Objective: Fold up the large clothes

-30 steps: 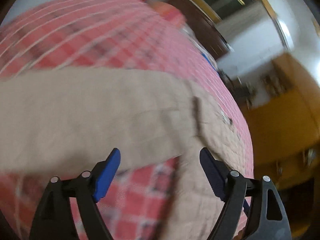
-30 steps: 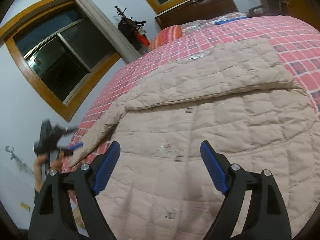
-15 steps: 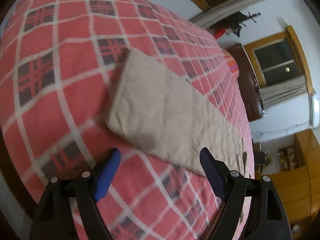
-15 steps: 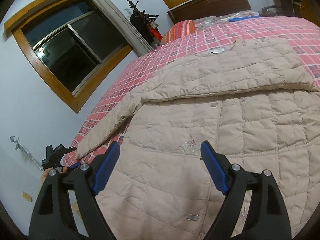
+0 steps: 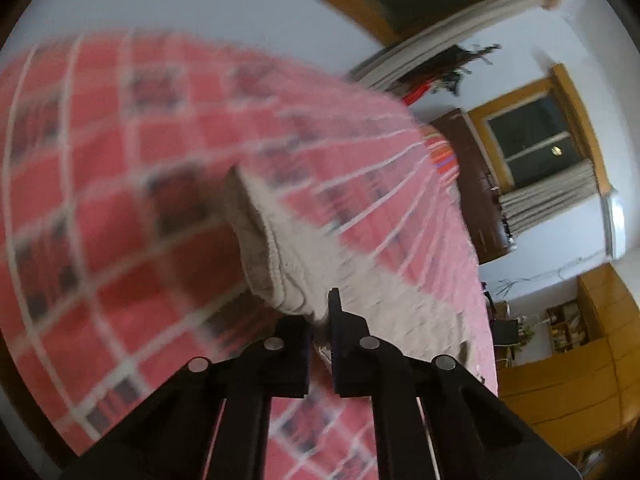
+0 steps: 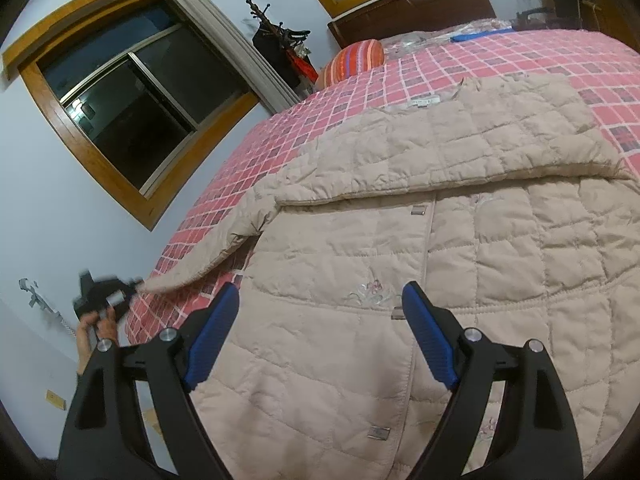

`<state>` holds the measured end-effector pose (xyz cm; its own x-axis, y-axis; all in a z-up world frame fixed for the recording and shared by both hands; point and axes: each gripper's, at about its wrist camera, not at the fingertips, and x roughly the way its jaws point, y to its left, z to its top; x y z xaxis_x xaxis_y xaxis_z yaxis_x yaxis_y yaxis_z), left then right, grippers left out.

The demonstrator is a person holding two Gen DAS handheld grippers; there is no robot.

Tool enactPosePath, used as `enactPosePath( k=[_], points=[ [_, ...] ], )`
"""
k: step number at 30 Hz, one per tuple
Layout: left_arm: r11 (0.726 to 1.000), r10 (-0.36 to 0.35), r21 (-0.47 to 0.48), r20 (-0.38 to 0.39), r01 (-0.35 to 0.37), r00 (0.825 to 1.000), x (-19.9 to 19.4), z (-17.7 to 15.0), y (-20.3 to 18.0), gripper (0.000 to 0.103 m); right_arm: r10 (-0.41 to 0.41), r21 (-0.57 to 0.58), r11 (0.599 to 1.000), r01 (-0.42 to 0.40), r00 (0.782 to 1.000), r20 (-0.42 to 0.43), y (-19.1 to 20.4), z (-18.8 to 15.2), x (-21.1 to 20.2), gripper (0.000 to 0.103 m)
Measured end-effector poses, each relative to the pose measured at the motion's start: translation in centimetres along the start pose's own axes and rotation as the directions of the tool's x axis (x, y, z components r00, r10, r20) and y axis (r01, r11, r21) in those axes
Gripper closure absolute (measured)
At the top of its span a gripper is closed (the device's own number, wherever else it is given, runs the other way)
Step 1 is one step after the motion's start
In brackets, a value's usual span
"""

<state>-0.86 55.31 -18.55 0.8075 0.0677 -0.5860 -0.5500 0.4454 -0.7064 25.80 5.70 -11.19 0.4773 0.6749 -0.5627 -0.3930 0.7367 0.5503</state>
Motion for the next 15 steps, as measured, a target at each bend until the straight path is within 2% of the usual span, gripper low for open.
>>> enactPosePath(
  k=[3,6,8,11,15],
  points=[
    [0.99,-0.04,0.135,0.049,0.033,0.998,-1.1,1.9,-6.4,0.097,-0.003,0.006,1.0,0.003,1.0,0.02,-0.1,0.2,-0.8,0.02],
    [0.962,-0.09,0.265,0.065,0.07,0.994,-1.7,2.4,-13.3,0.098,-0.011,0.012,1.0,0.011,0.999,0.035,-0.4,0.1,-1.6,0.02],
    [0.934,-0.12,0.344,0.064,0.091,0.991,-1.5,2.0,-17.5,0.098,-0.023,0.02,1.0,0.022,0.999,0.044,-0.7,0.0,-2.1,0.02],
    [0.875,-0.17,0.464,0.026,0.139,0.985,-0.7,0.3,-24.3,0.098,-0.036,0.033,0.999,0.035,0.998,0.056,-1.1,-0.1,-2.9,0.02],
    [0.802,-0.202,0.568,-0.036,0.187,0.979,1.0,-2.6,-30.8,0.098,-0.046,0.053,0.998,0.043,0.996,0.071,-1.7,0.0,-3.7,0.02]
  ],
)
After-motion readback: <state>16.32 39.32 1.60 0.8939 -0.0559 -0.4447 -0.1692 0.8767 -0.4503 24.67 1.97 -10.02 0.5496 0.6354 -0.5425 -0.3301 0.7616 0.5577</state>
